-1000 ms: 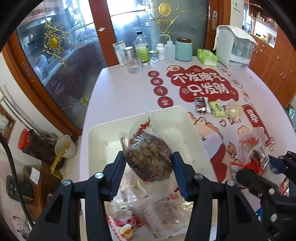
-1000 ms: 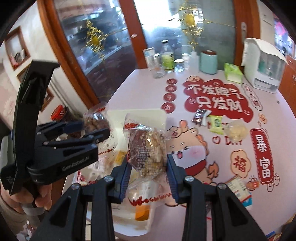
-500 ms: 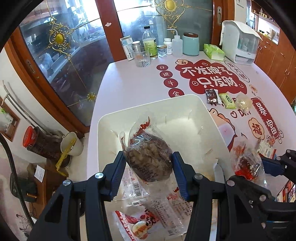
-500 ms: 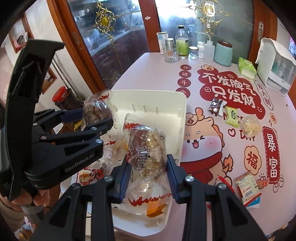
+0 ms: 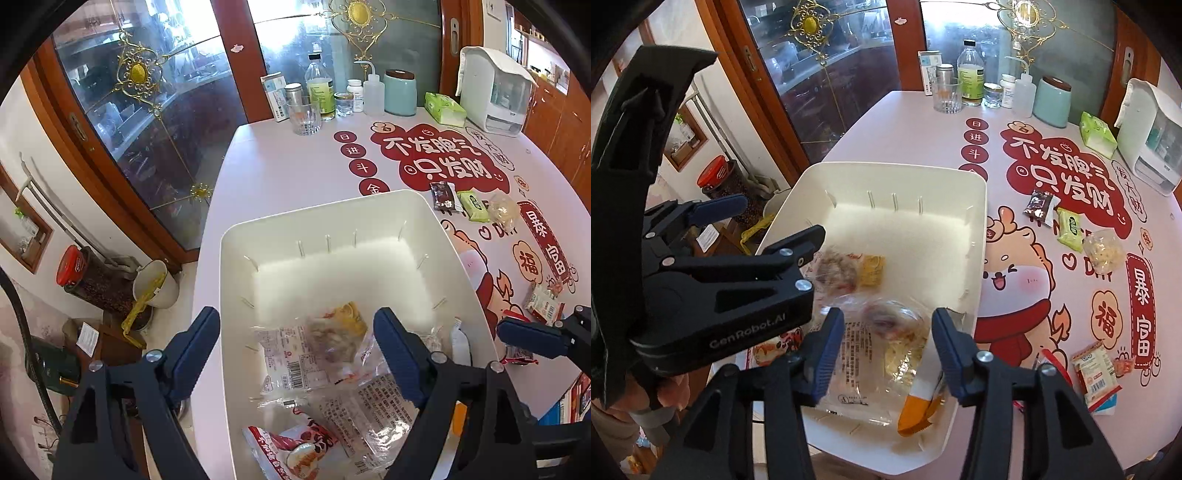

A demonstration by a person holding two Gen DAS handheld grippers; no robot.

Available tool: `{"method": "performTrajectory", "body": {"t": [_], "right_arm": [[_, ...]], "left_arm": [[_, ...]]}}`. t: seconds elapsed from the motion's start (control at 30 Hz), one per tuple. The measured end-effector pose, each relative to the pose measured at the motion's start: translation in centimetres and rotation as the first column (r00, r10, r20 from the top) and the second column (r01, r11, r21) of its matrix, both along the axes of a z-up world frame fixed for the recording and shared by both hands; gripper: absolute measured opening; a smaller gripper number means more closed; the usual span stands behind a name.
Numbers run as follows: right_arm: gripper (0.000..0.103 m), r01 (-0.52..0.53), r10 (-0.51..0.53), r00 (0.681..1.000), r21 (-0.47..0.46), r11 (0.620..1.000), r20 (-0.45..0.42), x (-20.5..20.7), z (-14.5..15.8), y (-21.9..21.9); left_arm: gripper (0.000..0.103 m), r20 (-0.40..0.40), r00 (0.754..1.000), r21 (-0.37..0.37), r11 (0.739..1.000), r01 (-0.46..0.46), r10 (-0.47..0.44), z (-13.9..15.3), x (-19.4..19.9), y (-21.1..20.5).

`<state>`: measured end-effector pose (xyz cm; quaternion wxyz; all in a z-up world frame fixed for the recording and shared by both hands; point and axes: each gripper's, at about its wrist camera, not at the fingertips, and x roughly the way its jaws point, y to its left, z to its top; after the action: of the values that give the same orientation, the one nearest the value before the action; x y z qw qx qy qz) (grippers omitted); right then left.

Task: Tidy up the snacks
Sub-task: 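Withdraw both tools from the tray back toward the snack pile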

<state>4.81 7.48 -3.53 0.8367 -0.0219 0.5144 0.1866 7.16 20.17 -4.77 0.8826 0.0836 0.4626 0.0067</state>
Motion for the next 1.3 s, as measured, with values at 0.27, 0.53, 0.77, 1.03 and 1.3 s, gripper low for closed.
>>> {"method": "performTrajectory", "body": {"t": [0.27,0.53,0.77,1.03,1.3], "right_arm": [[0.053,0.007,-0.007,1.0,0.002,1.0,0.005,-0.1,0.1,0.1],[0.053,0.022,-0.022,1.0,-0.002,1.0,0.005,-0.1,0.4,0.1],[0.053,0.024,-0.024,1.0,-0.005,1.0,0.007,-0.3,0.5,0.1],[0.053,0.031,-0.031,0.999,-0.016,0.999,0.025,-0.6,1.2,-0.2],[0.053,0.061,-0.058,0.996,-0.036,0.997,0.063,-0.6,2.0,-1.4]], "left_arm": [[0.086,-0.006,1.0,-0.027,1.0,-0.009,0.009,-0.2,0.1,0.4],[0.086,-0.01,1.0,-0.039,0.999,0.003,-0.003,-0.2,-0.2,0.1],[0.086,-0.013,1.0,-0.055,0.998,0.003,-0.003,-0.1,-0.5,0.1],[0.086,-0.002,1.0,-0.073,0.997,0.01,-0.01,0.3,-0.8,-0.4],[0.086,0.022,0.999,-0.1,0.994,0.032,-0.03,1.2,0.0,-1.4]]}}
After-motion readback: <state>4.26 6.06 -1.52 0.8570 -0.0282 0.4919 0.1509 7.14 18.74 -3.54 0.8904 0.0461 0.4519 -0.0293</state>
